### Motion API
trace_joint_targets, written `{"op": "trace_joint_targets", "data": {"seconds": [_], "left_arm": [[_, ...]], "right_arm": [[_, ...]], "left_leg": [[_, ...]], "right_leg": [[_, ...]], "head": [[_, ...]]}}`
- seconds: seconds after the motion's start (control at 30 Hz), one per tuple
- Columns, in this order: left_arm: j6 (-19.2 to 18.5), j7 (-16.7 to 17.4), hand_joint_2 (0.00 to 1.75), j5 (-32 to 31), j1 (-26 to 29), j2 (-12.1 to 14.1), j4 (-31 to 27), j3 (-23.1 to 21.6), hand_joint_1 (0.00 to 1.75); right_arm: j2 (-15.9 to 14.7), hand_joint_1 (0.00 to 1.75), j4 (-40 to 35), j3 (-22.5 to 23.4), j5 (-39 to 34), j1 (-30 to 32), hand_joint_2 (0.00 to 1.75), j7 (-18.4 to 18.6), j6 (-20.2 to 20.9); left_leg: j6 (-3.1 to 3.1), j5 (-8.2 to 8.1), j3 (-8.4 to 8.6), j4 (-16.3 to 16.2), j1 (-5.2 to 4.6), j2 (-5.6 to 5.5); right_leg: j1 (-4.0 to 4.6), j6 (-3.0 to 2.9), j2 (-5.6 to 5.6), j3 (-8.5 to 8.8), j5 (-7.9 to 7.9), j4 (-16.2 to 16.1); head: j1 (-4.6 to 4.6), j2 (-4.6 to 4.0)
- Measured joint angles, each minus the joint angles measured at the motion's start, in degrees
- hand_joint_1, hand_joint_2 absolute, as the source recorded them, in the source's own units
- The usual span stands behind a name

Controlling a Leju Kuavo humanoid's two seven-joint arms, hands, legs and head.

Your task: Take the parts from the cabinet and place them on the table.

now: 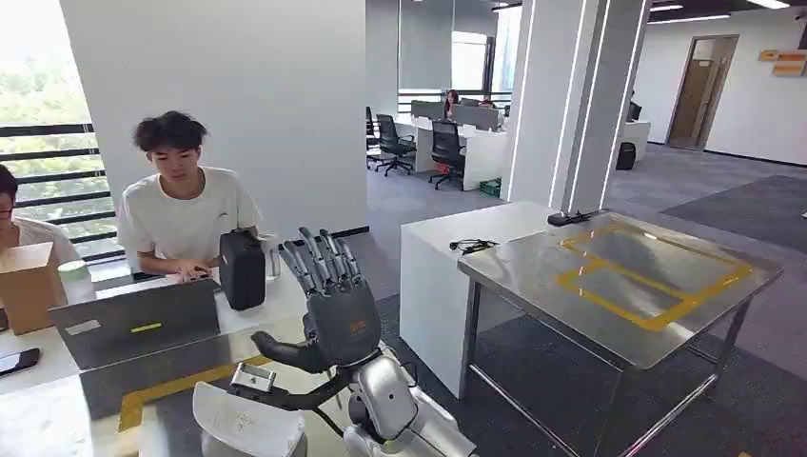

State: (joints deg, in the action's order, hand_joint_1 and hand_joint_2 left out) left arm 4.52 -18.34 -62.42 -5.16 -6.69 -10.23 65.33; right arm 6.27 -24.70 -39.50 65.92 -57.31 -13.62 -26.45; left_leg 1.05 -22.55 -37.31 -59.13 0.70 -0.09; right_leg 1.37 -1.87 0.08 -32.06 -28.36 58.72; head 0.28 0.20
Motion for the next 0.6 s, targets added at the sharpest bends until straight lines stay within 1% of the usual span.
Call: {"op": "trace_joint_targets", "data": {"seconds": [0.03, 0.07, 0.1, 0.13, 0.17, 0.2, 0.23, 0.27, 0.3, 0.33, 0.37, 0.4, 0.43, 0.5, 0.53, 0.57, 0.6], "left_arm": [[0.0, 0.0, 0.0, 0.0, 0.0, 0.1, 0.0, 0.0, 0.0], [0.0, 0.0, 0.0, 0.0, 0.0, 0.0, 0.0, 0.0, 0.0], [0.0, 0.0, 1.75, 0.0, 0.0, 0.0, 0.1, 0.0, 0.0], [0.0, 0.0, 1.75, 0.0, 0.0, 0.0, 0.0, 0.0, 0.0], [0.0, 0.0, 1.75, 0.0, 0.0, 0.2, 0.0, 0.0, 0.0], [0.0, 0.0, 1.75, 0.0, 0.0, 0.3, 0.0, 0.0, 0.0], [0.0, 0.0, 1.75, 0.0, 0.0, 0.4, 0.0, 0.0, 0.0], [0.0, 0.2, 1.75, 0.0, 0.0, 0.4, 0.0, 0.0, 0.0], [0.0, 0.2, 1.75, 0.1, 0.0, 0.5, 0.0, 0.0, 0.0], [0.1, 0.2, 1.75, 0.2, 0.0, 0.5, 0.0, 0.0, 0.0], [0.1, 0.2, 1.75, 0.4, -0.2, 0.5, 0.0, 0.0, 0.0], [0.1, 0.2, 1.75, 0.4, -0.2, 0.4, 0.0, 0.0, 0.0], [0.3, 0.1, 1.75, 0.4, -0.1, 0.4, -0.1, 0.1, 0.0], [0.3, 0.0, 1.75, 0.5, -0.1, 0.4, -0.1, 0.2, 0.0], [0.4, 0.0, 1.75, 0.5, 0.0, 0.3, 0.0, 0.3, 0.0], [0.4, 0.0, 1.75, 0.5, 0.0, 0.3, 0.0, 0.3, 0.0], [0.4, 0.0, 1.75, 0.5, -0.1, 0.4, -0.1, 0.4, 0.0]], "right_arm": [[0.0, 0.0, -0.1, 0.1, 0.0, 0.0, 0.0, 0.1, 0.1], [0.0, 0.0, -0.2, 0.2, 0.1, -0.1, 0.0, 0.1, 0.1], [0.0, 0.0, -0.3, 0.3, 0.1, -0.1, 0.0, 0.1, 0.1], [0.0, 0.0, -0.3, 0.4, 0.1, -0.2, 0.0, 0.1, 0.2], [0.0, 0.0, -0.3, 0.5, 0.1, -0.1, 0.0, 0.1, 0.2], [-0.1, 0.0, -0.3, 0.6, 0.1, 0.0, 0.0, 0.0, 0.2], [-0.1, 0.0, -0.3, 0.6, 0.1, 0.1, 0.0, -0.3, 0.2], [-0.2, 0.0, -0.3, 0.6, 0.1, 0.1, 0.0, -0.6, 0.2], [-0.2, 0.0, -0.3, 0.7, 0.1, 0.1, 0.0, -0.9, 0.2], [-0.2, 0.0, -0.3, 0.8, 0.1, 0.0, 0.0, -0.9, 0.2], [-0.2, 0.0, -0.3, 0.9, 0.2, -0.1, 0.0, -0.9, 0.1], [-0.2, 0.0, -0.3, 1.0, 0.2, -0.2, 0.0, -0.9, 0.1], [-0.2, 0.0, -0.3, 1.0, 0.2, -0.3, 0.0, -1.0, 0.1], [-0.2, 0.0, -0.3, 1.0, 0.3, -0.6, 0.0, -1.0, 0.1], [-0.2, 0.0, -0.3, 1.0, 0.3, -0.6, 0.0, -1.0, 0.1], [-0.3, 0.0, -0.3, 1.0, 0.3, -0.7, 0.0, -1.1, 0.2], [-0.4, 0.0, -0.3, 1.1, 0.3, -0.8, 0.0, -1.2, 0.2]], "left_leg": [[0.38, 0.13, -0.2, -0.1, -0.21, 0.01], [0.66, -1.69, -1.0, -1.1, -0.06, -0.11], [0.92, -4.61, -1.79, -3.8, 0.02, -0.12], [1.26, -7.67, -3.06, -8.2, 0.07, -0.12], [1.56, -10.01, -4.28, -12.5, 0.13, -0.11], [1.8, -11.57, -4.94, -15.7, 0.19, -0.11], [2.0, -11.82, -4.4, -16.5, 0.25, -0.08], [2.17, -10.87, -2.39, -14.5, 0.36, -0.06], [2.33, -9.44, 0.47, -10.5, 0.5, -0.04], [2.55, -8.05, 3.92, -5.5, 0.69, -0.01], [2.57, -8.74, 6.81, -0.5, 0.93, -0.07], [1.84, -8.26, 6.24, -0.8, 0.34, -0.42], [0.76, -7.83, 5.92, -1.1, 0.52, -0.49], [-0.15, -7.25, 5.71, -1.4, 0.23, -0.46], [-0.83, -6.48, 5.25, -1.1, 0.45, -0.35], [-1.25, -5.9, 4.83, -1.1, 0.54, -0.09], [-1.58, -5.31, 4.21, -1.1, 0.55, -0.11]], "right_leg": [[-0.84, -0.23, -0.17, 0.07, 1.17, -1.1], [-0.87, -0.3, -0.32, -0.01, 1.85, -1.5], [-0.96, -0.79, -0.32, -0.52, 2.42, -1.6], [-1.01, -0.66, -0.31, -1.26, 2.98, -1.6], [-1.03, -0.64, -0.31, -2.03, 3.48, -1.4], [-1.09, -0.54, -0.32, -2.8, 3.95, -1.3], [-1.2, -0.37, -0.33, -3.68, 4.44, -1.1], [-1.35, -0.13, -0.33, -4.42, 4.89, -0.9], [-1.53, 0.16, -0.33, -5.14, 5.22, -0.6], [-1.73, 0.52, -0.33, -5.81, 5.53, -0.2], [-1.82, 0.95, -0.38, -6.53, 5.83, 0.6], [-1.44, 1.31, -0.32, -6.88, 6.01, 0.8], [-1.45, 1.56, -0.32, -6.94, 6.34, 0.8], [-1.49, 2.24, -0.27, -6.85, 7.33, 0.2], [-1.59, 2.57, -0.25, -7.2, 7.63, 0.3], [-1.75, 2.91, -0.25, -7.74, 5.68, 1.5], [-1.68, 3.15, -0.16, -8.54, 2.55, 4.0]], "head": [[-0.04, 0.0], [-0.11, 0.0], [-0.26, 0.0], [-0.3, 0.0], [-0.39, 0.0], [-0.46, 0.0], [-0.39, 0.0], [-0.5, 0.0], [-0.43, 0.0], [-0.48, 0.0], [-0.48, 0.0], [-0.48, 0.02], [-0.37, 0.0], [-0.22, 0.0], [-0.3, 0.0], [-0.26, 0.0], [-0.08, 0.0]]}}
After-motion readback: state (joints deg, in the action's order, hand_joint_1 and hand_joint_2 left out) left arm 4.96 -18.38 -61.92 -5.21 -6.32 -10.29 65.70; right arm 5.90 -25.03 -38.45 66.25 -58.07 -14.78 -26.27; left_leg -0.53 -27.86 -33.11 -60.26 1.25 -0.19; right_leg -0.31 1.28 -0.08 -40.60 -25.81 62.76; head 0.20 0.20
